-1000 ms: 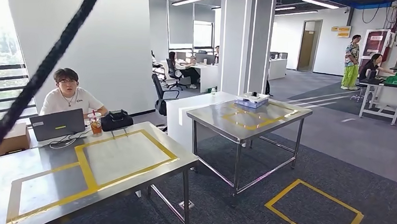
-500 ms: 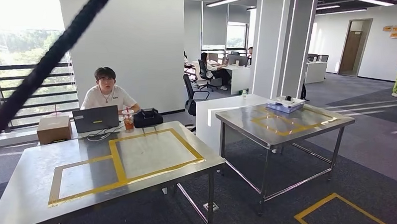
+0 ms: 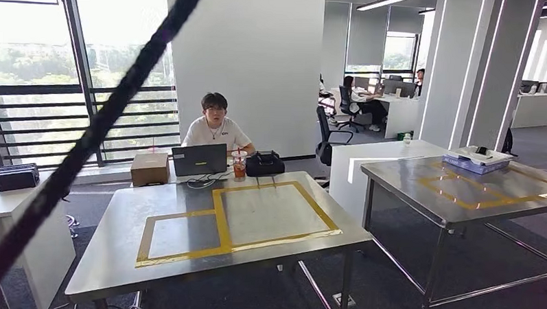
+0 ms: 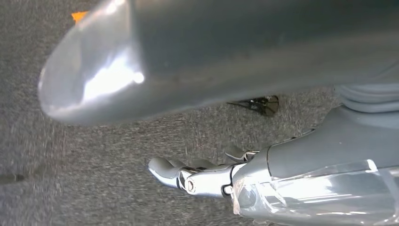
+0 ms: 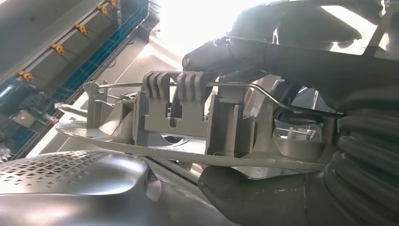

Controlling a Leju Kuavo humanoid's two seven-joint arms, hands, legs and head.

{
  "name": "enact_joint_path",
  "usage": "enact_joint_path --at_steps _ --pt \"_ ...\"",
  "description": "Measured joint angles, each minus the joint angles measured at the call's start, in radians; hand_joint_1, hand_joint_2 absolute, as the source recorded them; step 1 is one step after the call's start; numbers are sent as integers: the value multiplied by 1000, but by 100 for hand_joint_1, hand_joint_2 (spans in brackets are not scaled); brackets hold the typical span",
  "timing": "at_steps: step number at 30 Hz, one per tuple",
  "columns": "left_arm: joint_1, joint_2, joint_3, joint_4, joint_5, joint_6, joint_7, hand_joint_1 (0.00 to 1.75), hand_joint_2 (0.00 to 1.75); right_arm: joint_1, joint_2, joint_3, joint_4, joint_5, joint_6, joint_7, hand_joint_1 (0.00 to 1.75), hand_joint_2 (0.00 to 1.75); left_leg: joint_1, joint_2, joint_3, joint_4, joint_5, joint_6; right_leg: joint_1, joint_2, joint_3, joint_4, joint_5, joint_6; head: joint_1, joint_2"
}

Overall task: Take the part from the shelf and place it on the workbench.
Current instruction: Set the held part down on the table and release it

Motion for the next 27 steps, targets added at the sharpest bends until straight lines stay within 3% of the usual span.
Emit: enact_joint_path --at_steps 1,3,4,6,8,9,10,11,13,15,17,19,21,23,24,25,27 --pt "0 0 3 3 -1 1 0 0 0 -6 1 3 6 0 1 0 175 175 3 -6 -3 1 0 -3 -1 -9 1 0 1 -9 -1 0" --pt "-2 0 8 7 -2 4 0 0 0 -18 3 8 18 1 2 2 175 175 5 26 -15 21 -11 -10 -1 -27 4 -2 0 -22 -3 0" --pt "-5 0 8 9 -3 5 0 0 0 -22 4 10 23 1 2 1 175 175 5 56 -31 56 -30 -13 -1 -37 7 -3 -2 -29 -4 0" --pt "-14 1 7 13 -3 5 -1 0 0 -25 5 13 29 0 2 1 175 175 5 109 -92 176 -84 -19 6 -58 10 -3 -6 -38 -5 0" --pt "-18 0 6 19 -4 6 -2 0 0 -27 6 17 36 1 1 2 175 175 6 121 -150 281 -116 -19 13 -82 10 -3 -10 -43 -5 0" --pt "-18 0 6 23 -7 8 -4 0 0 -28 7 19 40 2 1 4 175 175 5 123 -155 286 -107 -17 16 -94 12 -3 -12 -45 -5 0" --pt "-18 0 6 26 -11 12 -8 0 0 -30 8 21 43 4 0 6 175 175 3 126 -140 252 -81 -11 20 -106 14 -3 -13 -46 -5 0" --pt "-19 0 7 29 -17 17 -14 0 0 -34 10 22 45 6 -1 8 175 175 -1 136 -106 186 -47 -2 23 -116 18 -3 -16 -47 -5 0" --pt "-26 1 7 35 -30 27 -28 0 0 -43 13 26 49 10 -4 12 175 175 -12 162 -43 62 -7 18 30 -131 22 -4 -20 -46 -4 0" --pt "-33 2 9 41 -36 33 -39 0 0 -52 17 33 53 12 -6 14 175 175 -21 171 -24 18 -5 27 32 -145 22 -6 -22 -39 -4 0" --pt "-35 1 15 45 -39 35 -45 0 0 -59 22 40 56 12 -6 14 175 175 -20 161 -18 3 1 31 31 -152 25 -10 -23 -31 -4 0" --pt "-40 0 21 50 -42 35 -49 0 0 -67 25 45 59 11 -6 16 175 175 -12 151 1 -20 14 36 30 -117 13 21 -38 -27 -4 0" --pt "-51 -1 23 57 -45 35 -52 0 0 -72 25 48 63 9 -7 18 175 175 -7 139 10 -30 20 39 25 -68 -42 129 -82 -27 -2 0" --pt "-62 -1 25 66 -52 35 -52 0 0 -72 25 53 68 9 -8 23 175 175 -5 124 10 -29 20 39 18 -52 -107 244 -116 -20 0 0" --pt "-65 -1 28 71 -54 34 -52 0 0 -73 25 56 69 10 -9 26 175 175 -4 117 11 -29 18 37 15 -51 -120 258 -112 -12 0 0" --pt "-67 -1 31 75 -56 33 -51 0 0 -74 25 59 70 9 -10 29 175 175 -2 110 12 -27 16 34 10 -50 -112 231 -92 0 1 0" --pt "-68 -1 36 80 -62 28 -51 0 0 -77 25 62 71 7 -12 32 175 175 3 100 14 -17 7 21 1 -50 -57 101 -30 22 2 0"
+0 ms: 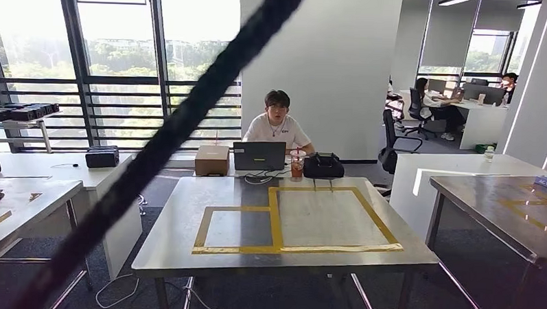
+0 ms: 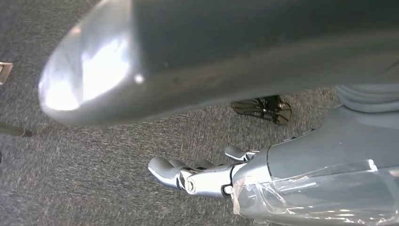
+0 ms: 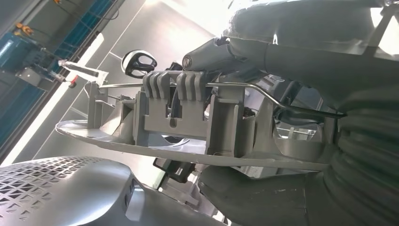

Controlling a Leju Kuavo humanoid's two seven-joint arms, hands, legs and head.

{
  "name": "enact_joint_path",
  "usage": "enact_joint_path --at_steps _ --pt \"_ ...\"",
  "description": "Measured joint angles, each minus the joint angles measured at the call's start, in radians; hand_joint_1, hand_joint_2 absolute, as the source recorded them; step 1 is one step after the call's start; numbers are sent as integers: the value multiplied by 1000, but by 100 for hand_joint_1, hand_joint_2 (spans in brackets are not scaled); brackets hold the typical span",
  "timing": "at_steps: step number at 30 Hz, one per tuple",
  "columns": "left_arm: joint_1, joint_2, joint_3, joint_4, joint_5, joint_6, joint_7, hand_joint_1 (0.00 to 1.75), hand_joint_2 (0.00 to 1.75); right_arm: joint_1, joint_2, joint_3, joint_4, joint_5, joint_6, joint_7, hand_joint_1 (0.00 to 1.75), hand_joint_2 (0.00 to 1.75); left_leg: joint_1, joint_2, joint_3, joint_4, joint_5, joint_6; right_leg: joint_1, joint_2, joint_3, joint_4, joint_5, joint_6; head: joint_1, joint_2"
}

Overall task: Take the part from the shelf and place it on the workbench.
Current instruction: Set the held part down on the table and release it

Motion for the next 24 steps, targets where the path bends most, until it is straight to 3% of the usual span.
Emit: enact_joint_path --at_steps 1,2,6,8,10,12,13,14,15,17,20,22,24 --pt "0 0 2 1 -3 -3 0 0 0 -2 0 1 0 -2 -1 1 175 175 0 -4 -2 8 -6 -8 -3 1 27 -58 23 2 1 0" --pt "0 1 4 1 -5 -7 -1 0 0 -4 0 2 0 -3 -3 2 175 175 -2 -7 -4 15 -11 -16 -3 2 42 -92 35 -3 1 0" --pt "0 1 11 1 -12 -13 -7 0 0 -9 1 4 -1 -8 -6 4 175 175 0 -3 -13 32 -24 -30 0 4 48 -101 37 -38 0 0" --pt "0 1 12 1 -16 -15 -15 0 0 -9 1 5 -1 -9 -9 4 175 175 2 9 -43 104 -62 -38 -2 4 53 -103 34 -50 -2 0" --pt "0 1 12 2 -23 -15 -22 0 0 -8 1 6 -1 -9 -13 4 175 175 3 19 -106 232 -118 -42 2 4 56 -102 31 -55 -3 0" --pt "0 1 12 5 -30 -15 -25 0 0 -6 0 6 -1 -9 -17 4 175 175 3 22 -155 311 -134 -39 8 4 58 -102 28 -59 -3 0" --pt "0 1 12 6 -32 -15 -27 0 0 -5 0 6 -2 -8 -18 4 175 175 2 22 -153 297 -115 -34 12 4 61 -102 27 -60 -3 0" --pt "0 1 12 6 -34 -15 -28 0 0 -4 0 5 -4 -8 -19 4 175 175 0 22 -133 246 -81 -27 15 4 64 -103 25 -62 -3 0" --pt "0 1 12 6 -35 -15 -30 0 0 -4 0 5 -7 -8 -20 4 175 175 -4 23 -101 175 -44 -16 18 4 68 -103 24 -63 -3 0" --pt "-1 3 11 6 -41 -15 -36 0 0 -3 0 4 -13 -8 -20 4 175 175 -14 27 -48 64 -8 4 23 4 71 -105 21 -62 -3 0" --pt "-2 4 11 6 -47 -15 -41 0 0 -2 0 3 -16 -8 -21 4 175 175 -24 30 -31 26 -11 14 21 1 73 -113 20 -48 -4 0" --pt "-1 2 12 6 -48 -16 -42 0 0 -2 -2 0 -20 -8 -21 4 175 175 -20 28 -9 0 -1 16 23 0 70 -101 13 -42 -4 0" --pt "-1 0 12 6 -49 -18 -43 0 0 -2 -3 -2 -23 -9 -21 3 175 175 -13 27 9 -22 9 19 23 2 25 -13 -22 -43 -2 0"
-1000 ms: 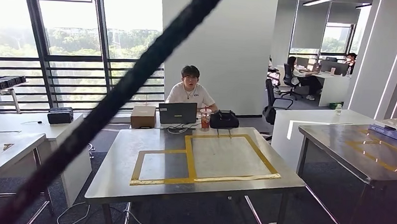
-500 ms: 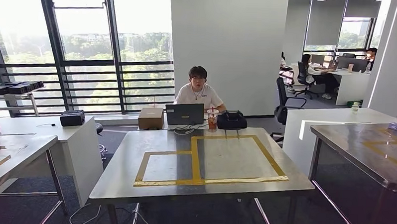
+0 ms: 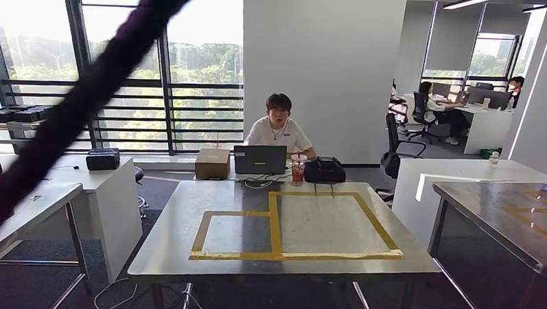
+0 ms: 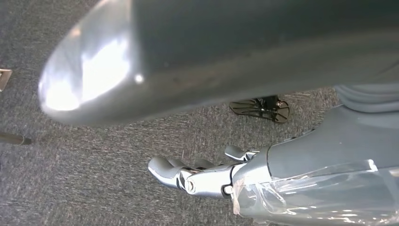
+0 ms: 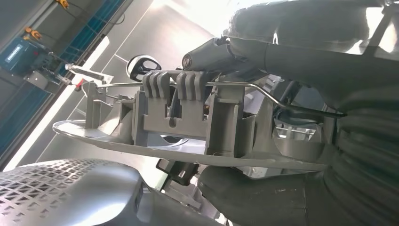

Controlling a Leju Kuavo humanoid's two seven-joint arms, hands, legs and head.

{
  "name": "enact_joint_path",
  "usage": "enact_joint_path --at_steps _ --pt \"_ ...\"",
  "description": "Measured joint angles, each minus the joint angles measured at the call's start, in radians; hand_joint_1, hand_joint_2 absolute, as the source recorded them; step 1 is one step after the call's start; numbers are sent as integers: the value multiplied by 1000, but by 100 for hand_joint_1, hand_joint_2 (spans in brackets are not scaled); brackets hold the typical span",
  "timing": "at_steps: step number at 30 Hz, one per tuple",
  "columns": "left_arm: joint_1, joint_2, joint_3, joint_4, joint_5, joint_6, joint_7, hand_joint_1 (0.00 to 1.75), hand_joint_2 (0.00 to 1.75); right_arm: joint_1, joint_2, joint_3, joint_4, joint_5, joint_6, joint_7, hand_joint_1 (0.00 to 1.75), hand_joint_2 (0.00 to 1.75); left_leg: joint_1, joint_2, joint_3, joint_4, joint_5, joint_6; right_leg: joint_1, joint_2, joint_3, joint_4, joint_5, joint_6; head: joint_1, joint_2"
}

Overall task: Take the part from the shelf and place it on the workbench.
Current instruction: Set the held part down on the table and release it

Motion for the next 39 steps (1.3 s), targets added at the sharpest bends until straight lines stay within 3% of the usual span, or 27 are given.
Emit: enact_joint_path --at_steps 2,3,4,5,7,9,11,14,17,18,19,20,22,23,24,26,29,30,32,34,35,37,39 --pt "-1 0 0 1 -1 -1 -1 0 0 2 0 0 0 0 0 0 175 175 1 -3 3 -3 -1 2 -2 2 -74 129 -43 2 1 0" --pt "-1 0 0 1 -1 -2 -1 0 0 5 -1 1 0 1 0 0 175 175 1 -5 4 -3 -3 2 -4 2 -99 164 -48 7 2 0" --pt "-1 0 0 2 -1 -2 -1 0 0 6 -2 1 0 1 0 0 175 175 2 -7 5 -2 -6 0 -7 2 -105 161 -37 16 2 0" --pt "-1 0 0 2 -1 -2 -1 0 0 7 -3 1 0 1 0 1 175 175 3 -9 9 -1 -9 -3 -10 2 -88 117 -11 27 2 0" --pt "-1 0 0 2 -2 -2 -2 0 0 6 -4 1 0 1 0 0 175 175 3 -14 15 7 -21 -14 -15 1 -22 -27 53 43 3 0" --pt "-1 0 0 2 -3 -2 -5 0 0 5 -4 1 0 0 1 0 175 175 0 -16 16 17 -34 -25 -16 2 21 -109 80 32 3 0" --pt "-1 1 0 2 -6 -2 -8 0 0 5 -4 1 0 0 2 -1 175 175 0 -16 16 19 -40 -32 -14 3 26 -114 79 11 3 0" --pt "-1 1 0 2 -8 -2 -12 0 0 4 -4 1 0 0 3 -1 175 175 6 -12 -2 63 -69 -47 -20 3 36 -117 72 -8 2 0" --pt "-1 1 0 3 -9 -1 -13 0 0 4 -2 2 0 0 3 -1 175 175 14 -8 -103 246 -137 -61 -19 3 46 -117 63 -21 1 0" --pt "0 1 0 3 -9 -1 -13 0 0 4 -2 3 0 0 3 -1 175 175 16 -8 -135 292 -143 -62 -18 3 49 -117 60 -22 1 0" --pt "0 1 0 4 -9 -1 -13 0 0 4 -1 3 0 0 3 -1 175 175 17 -8 -152 304 -132 -63 -17 3 53 -117 57 -22 1 0" --pt "0 1 0 5 -9 -1 -13 0 0 4 -1 4 0 0 3 -1 175 175 18 -7 -150 278 -102 -61 -16 4 58 -117 53 -22 1 0" --pt "0 1 1 5 -9 -1 -14 0 0 3 0 5 0 0 4 -1 175 175 16 -7 -100 149 -22 -51 -15 5 72 -118 44 -18 1 0" --pt "0 2 1 5 -9 -1 -15 0 0 2 1 5 0 0 4 -2 175 175 12 -6 -73 88 3 -44 -13 5 76 -118 39 -14 2 0" --pt "-1 2 2 5 -10 -2 -16 0 0 1 2 5 0 -1 4 -2 175 175 9 -5 -56 50 13 -39 -12 5 78 -119 36 -10 1 0" --pt "0 2 2 5 -10 -3 -17 0 0 -2 2 6 0 -1 4 -3 175 175 1 -4 -47 30 7 -31 -11 5 80 -123 32 0 2 0" --pt "2 1 4 5 -11 -5 -19 0 0 -5 3 6 0 -2 6 -3 175 175 6 -5 -20 4 11 -17 -10 2 72 -99 16 11 3 0" --pt "2 0 5 5 -12 -6 -20 0 0 -6 3 5 0 -3 6 -4 175 175 8 -6 -10 -4 12 -12 -9 2 48 -54 -1 9 4 0" --pt "1 0 6 6 -14 -6 -21 0 0 -7 3 6 1 -5 6 -4 175 175 5 -7 -3 -6 6 -4 -10 2 -35 85 -45 5 6 0" --pt "1 0 8 7 -15 -7 -21 0 0 -5 3 8 2 -4 6 -4 175 175 3 -9 3 -6 -2 -2 -11 2 -100 167 -53 12 7 0" --pt "1 0 8 7 -16 -7 -21 0 0 -4 3 8 3 -3 6 -4 175 175 3 -11 9 -5 -7 -3 -11 2 -102 149 -31 20 8 0" --pt "1 0 9 7 -17 -7 -21 0 0 -4 3 9 4 -1 6 -5 175 175 3 -15 23 -2 -21 -10 -13 2 -51 13 44 34 9 0" --pt "1 0 12 7 -19 -7 -21 0 0 -5 4 9 4 0 7 -7 175 175 -2 -17 30 7 -39 -20 -13 1 3 -102 94 28 10 -1"
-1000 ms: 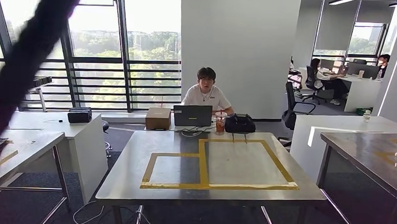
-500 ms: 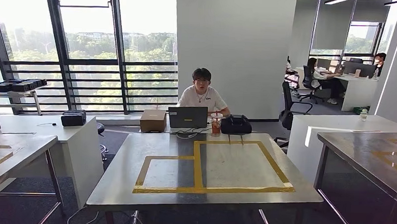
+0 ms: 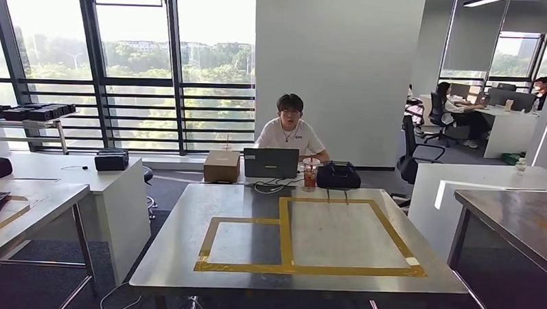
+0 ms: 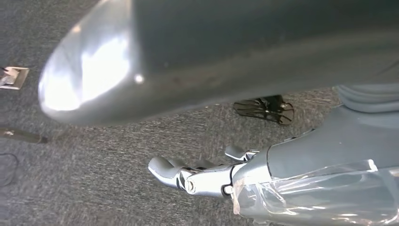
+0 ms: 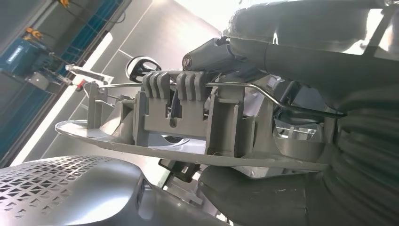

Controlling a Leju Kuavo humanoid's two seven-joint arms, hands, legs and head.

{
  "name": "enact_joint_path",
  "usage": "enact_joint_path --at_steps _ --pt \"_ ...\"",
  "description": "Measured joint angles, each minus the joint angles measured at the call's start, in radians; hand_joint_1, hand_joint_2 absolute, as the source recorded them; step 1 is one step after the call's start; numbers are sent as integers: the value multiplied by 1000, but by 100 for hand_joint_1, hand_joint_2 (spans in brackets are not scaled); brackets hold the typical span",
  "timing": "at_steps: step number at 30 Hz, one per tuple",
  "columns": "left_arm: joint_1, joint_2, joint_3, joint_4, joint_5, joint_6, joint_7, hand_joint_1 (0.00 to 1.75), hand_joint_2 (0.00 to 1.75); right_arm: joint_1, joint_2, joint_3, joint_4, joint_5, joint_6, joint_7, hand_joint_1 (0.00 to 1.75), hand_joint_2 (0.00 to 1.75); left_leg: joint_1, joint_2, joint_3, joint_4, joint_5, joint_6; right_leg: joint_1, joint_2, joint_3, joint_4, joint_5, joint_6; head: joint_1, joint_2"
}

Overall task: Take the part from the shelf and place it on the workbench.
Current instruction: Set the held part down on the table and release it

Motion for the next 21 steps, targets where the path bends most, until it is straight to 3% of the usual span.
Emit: enact_joint_path --at_steps 2,5,6,8,10,11,12,14,15,16,19,21 --pt "0 0 3 0 -1 0 0 0 0 0 2 0 0 1 0 -1 175 175 -3 0 1 5 -12 -10 4 1 14 -22 5 -17 0 0" --pt "-1 1 5 0 -8 -1 0 0 0 -2 4 0 0 2 0 -1 175 175 4 4 -7 32 -34 -25 -3 4 22 -24 -3 -36 -2 0" --pt "-1 2 5 0 -10 -1 0 0 0 -2 5 0 -1 2 1 -1 175 175 7 6 -26 73 -53 -32 -6 4 28 -25 -6 -42 -3 0" --pt "0 1 6 0 -13 -2 0 0 0 -2 8 1 -1 2 1 0 175 175 14 8 -100 206 -105 -43 -4 3 37 -24 -15 -50 -4 0" --pt "0 1 8 0 -17 -5 0 0 0 -1 9 1 0 3 1 1 175 175 18 9 -170 304 -122 -48 -3 4 46 -24 -24 -51 -3 0" --pt "1 1 9 0 -17 -6 0 0 0 0 9 1 0 3 2 2 175 175 19 9 -179 298 -99 -48 -3 5 52 -24 -29 -51 -4 0" --pt "1 1 11 0 -18 -8 0 0 0 0 9 1 0 3 2 3 175 175 19 9 -168 253 -58 -47 -3 5 61 -24 -35 -49 -4 0" --pt "1 2 12 0 -21 -10 -2 0 0 0 9 1 -1 5 2 3 175 175 17 10 -112 111 27 -39 -2 7 79 -25 -47 -43 -3 0" --pt "1 2 12 0 -24 -10 -4 0 0 -1 9 0 -1 7 1 3 175 175 14 11 -88 58 48 -33 0 8 84 -25 -53 -38 -2 0" --pt "1 2 12 0 -27 -11 -6 0 0 0 9 0 -1 9 1 3 175 175 11 11 -75 30 54 -28 2 8 86 -26 -57 -33 -2 0" --pt "2 1 12 0 -35 -14 -14 0 0 1 9 -2 -2 13 0 3 175 175 6 11 -63 13 47 -11 2 7 88 -29 -64 -18 0 0" --pt "3 0 12 0 -41 -17 -19 0 0 2 7 -6 -4 13 -1 1 175 175 9 11 -46 -2 48 4 3 5 68 17 -85 -16 1 0"
